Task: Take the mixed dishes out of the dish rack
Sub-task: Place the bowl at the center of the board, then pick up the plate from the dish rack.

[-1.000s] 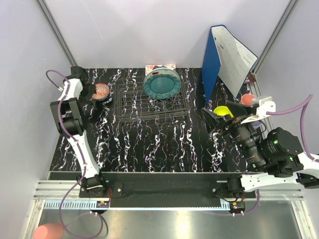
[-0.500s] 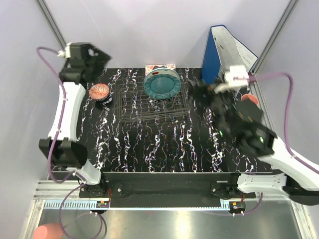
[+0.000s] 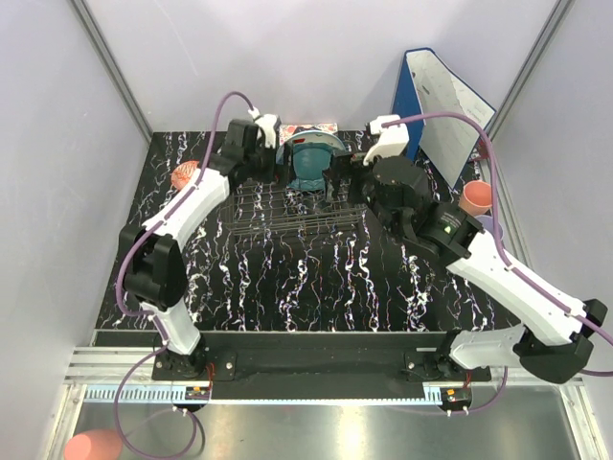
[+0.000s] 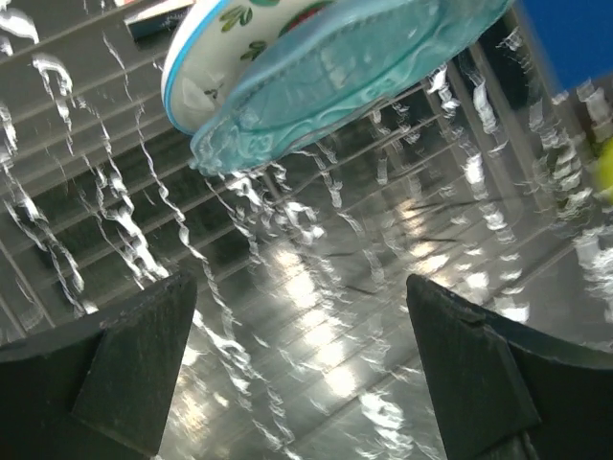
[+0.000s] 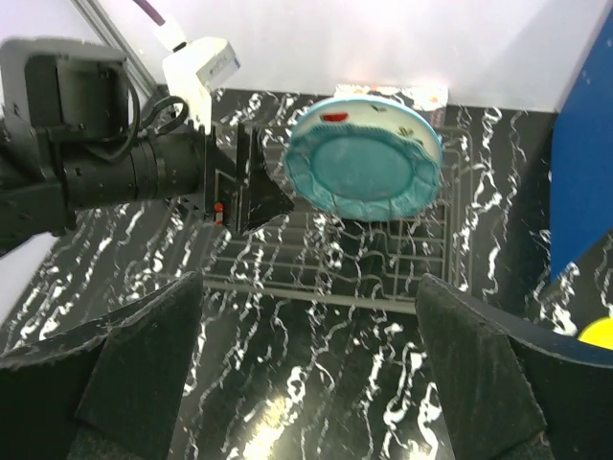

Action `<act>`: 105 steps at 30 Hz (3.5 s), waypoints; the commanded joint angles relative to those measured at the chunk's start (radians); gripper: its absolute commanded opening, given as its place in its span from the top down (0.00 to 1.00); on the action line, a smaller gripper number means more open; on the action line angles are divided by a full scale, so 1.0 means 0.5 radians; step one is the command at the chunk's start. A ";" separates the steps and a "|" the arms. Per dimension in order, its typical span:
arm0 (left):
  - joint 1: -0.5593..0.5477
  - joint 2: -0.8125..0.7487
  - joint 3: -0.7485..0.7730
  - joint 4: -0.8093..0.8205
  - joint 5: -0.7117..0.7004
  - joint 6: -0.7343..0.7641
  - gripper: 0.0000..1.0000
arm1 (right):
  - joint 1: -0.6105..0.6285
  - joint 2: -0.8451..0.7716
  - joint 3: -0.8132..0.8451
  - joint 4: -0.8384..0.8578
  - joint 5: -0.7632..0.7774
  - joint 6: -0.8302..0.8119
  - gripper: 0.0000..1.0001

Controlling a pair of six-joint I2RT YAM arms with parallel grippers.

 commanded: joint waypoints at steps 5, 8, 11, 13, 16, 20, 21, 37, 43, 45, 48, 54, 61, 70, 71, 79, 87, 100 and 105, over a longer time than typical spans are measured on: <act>-0.010 -0.034 -0.222 0.960 0.195 0.832 0.03 | -0.006 -0.215 -0.148 0.013 -0.001 -0.023 0.00; -0.007 0.022 -0.237 1.015 0.394 0.998 0.07 | -0.006 -0.267 -0.213 0.001 -0.016 -0.008 0.00; 0.017 0.098 -0.219 1.080 0.498 1.005 0.09 | -0.006 -0.317 -0.289 -0.024 -0.034 0.019 0.00; 0.033 0.169 -0.145 1.071 0.523 1.005 0.09 | -0.003 -0.329 -0.332 -0.042 -0.040 0.029 0.01; 0.042 0.292 -0.062 1.095 0.542 1.020 0.10 | -0.006 -0.329 -0.348 -0.082 -0.059 0.016 0.00; 0.076 0.430 0.051 1.095 0.609 1.035 0.11 | -0.006 -0.314 -0.342 -0.122 -0.068 -0.017 0.00; 0.085 0.454 0.094 1.092 0.618 1.032 0.13 | -0.003 -0.314 -0.342 -0.131 -0.074 -0.020 0.00; 0.171 0.488 -0.001 1.141 0.818 1.075 0.83 | -0.006 -0.216 -0.388 -0.149 -0.123 0.019 0.00; 0.177 0.452 -0.050 1.141 0.836 1.103 1.00 | -0.006 -0.215 -0.394 -0.140 -0.123 0.044 0.00; 0.180 0.439 -0.053 1.147 0.821 1.100 1.00 | -0.003 -0.219 -0.403 -0.140 -0.120 0.050 0.00; 0.192 0.393 -0.038 1.147 0.799 1.094 1.00 | -0.006 -0.234 -0.418 -0.134 -0.117 0.065 0.00; 0.223 0.301 0.039 1.098 0.772 1.078 1.00 | -0.003 -0.258 -0.449 -0.122 -0.117 0.090 0.00; 0.226 0.231 0.171 1.006 0.787 1.078 1.00 | -0.006 -0.262 -0.452 -0.100 -0.142 0.102 0.00; 0.226 0.185 0.383 1.000 0.808 0.986 1.00 | -0.006 -0.258 -0.452 -0.088 -0.148 0.105 0.00; 0.226 0.182 0.392 0.997 0.812 0.980 1.00 | -0.006 -0.258 -0.452 -0.082 -0.151 0.099 0.00; 0.217 0.175 0.215 1.055 0.833 0.962 1.00 | -0.006 -0.268 -0.480 -0.082 -0.142 0.099 0.00; 0.183 0.029 -0.187 1.485 0.845 0.836 1.00 | -0.006 -0.274 -0.532 -0.079 -0.145 0.127 0.00; -0.007 -0.110 -0.528 1.528 0.643 1.256 1.00 | -0.006 -0.252 -0.581 -0.048 -0.136 0.130 0.00; -0.047 -0.153 -0.574 1.604 0.505 1.367 1.00 | -0.006 -0.255 -0.596 -0.048 -0.139 0.130 0.00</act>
